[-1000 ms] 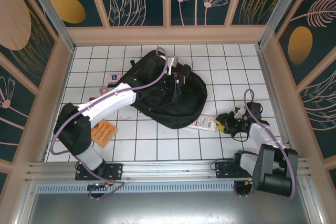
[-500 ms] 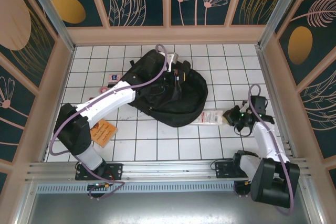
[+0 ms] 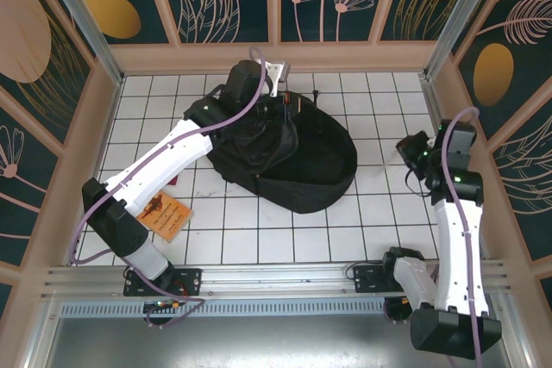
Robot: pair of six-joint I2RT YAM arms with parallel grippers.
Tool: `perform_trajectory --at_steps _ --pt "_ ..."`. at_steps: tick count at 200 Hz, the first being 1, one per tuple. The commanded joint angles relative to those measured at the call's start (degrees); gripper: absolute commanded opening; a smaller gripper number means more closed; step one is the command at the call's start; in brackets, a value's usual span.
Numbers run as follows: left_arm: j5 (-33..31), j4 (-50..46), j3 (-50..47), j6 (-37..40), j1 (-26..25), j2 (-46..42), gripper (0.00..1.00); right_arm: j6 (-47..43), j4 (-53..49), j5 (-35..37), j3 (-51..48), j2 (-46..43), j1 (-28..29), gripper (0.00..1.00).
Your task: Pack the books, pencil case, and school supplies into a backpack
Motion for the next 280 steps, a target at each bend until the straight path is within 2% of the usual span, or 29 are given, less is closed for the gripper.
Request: perform_trajectory --at_steps 1,58,77,119,176,239,280 --pt "-1.04 -0.18 4.22 2.41 0.18 -1.30 0.00 1.51 -2.78 0.01 7.20 0.25 0.53 0.00" --pt "0.68 2.34 3.93 0.87 0.46 0.13 0.00 2.93 -3.69 -10.34 22.38 5.23 2.05 0.00" --pt "0.85 2.94 3.77 0.40 0.88 0.98 0.00 6.43 0.05 -15.91 24.16 6.13 2.92 0.00" --pt "3.41 4.85 4.96 -1.93 2.13 3.56 0.00 13.70 6.82 -19.99 26.34 8.67 7.22 0.00" --pt "5.89 6.35 8.34 -4.04 2.54 7.66 0.00 19.07 10.00 -16.58 29.38 13.35 16.49 0.00" --pt "7.31 8.45 9.18 -6.53 3.37 6.50 0.00 25.52 19.96 -11.48 21.39 14.60 26.26 0.00" --pt "7.98 9.32 11.41 -8.16 4.27 4.70 0.00 27.68 25.18 -9.52 17.98 15.50 29.37 0.00"
